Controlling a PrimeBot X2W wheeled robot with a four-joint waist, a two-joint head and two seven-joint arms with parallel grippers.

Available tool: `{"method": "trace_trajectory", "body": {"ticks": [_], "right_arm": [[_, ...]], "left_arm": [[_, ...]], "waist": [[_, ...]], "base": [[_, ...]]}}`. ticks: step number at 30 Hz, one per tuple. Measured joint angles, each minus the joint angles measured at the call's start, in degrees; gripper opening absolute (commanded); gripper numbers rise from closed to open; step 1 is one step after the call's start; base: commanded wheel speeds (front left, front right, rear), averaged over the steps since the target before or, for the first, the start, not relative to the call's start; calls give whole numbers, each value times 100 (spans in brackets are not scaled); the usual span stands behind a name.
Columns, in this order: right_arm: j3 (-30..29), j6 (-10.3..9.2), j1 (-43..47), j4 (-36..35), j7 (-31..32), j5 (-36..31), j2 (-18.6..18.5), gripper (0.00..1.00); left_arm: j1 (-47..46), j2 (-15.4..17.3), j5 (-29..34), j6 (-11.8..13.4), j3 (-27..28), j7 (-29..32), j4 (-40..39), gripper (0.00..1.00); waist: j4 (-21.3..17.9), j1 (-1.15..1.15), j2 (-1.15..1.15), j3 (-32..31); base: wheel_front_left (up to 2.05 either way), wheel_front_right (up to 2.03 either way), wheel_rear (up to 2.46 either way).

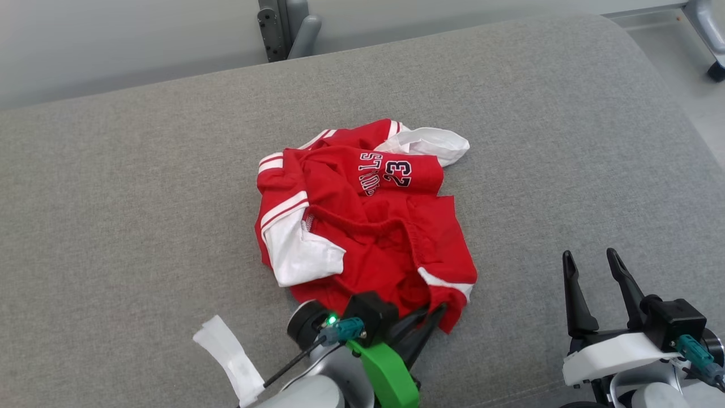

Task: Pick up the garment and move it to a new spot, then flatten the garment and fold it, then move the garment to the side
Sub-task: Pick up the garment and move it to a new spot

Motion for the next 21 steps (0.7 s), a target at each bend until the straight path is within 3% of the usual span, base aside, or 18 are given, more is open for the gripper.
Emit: {"method": "trace_trajectory", "body": {"ticks": [5, 13, 18, 21], "right_arm": [[-41, 0, 62, 16, 0, 49, -1, 100], [-65, 0, 112, 48, 0, 64, 1, 100], [-65, 0, 186, 57, 0, 102, 1, 100], [-45, 0, 196, 62, 0, 125, 0, 100]], "left_arm": [[-385, -9, -104, 143, 495, -101, -1341, 0], [-1205, 526, -279, 694, 1939, -51, -3198, 0], [-1537, 946, -568, 917, 2740, 169, -3762, 0], [-1711, 1493, -671, 1069, 3320, 422, -3818, 0]], "waist": [[122, 0, 0, -47], [353, 0, 0, -171], [461, 0, 0, -236], [530, 0, 0, -270]], "base": [[0, 0, 0], [0, 0, 0], [0, 0, 0], [0, 0, 0]]}}
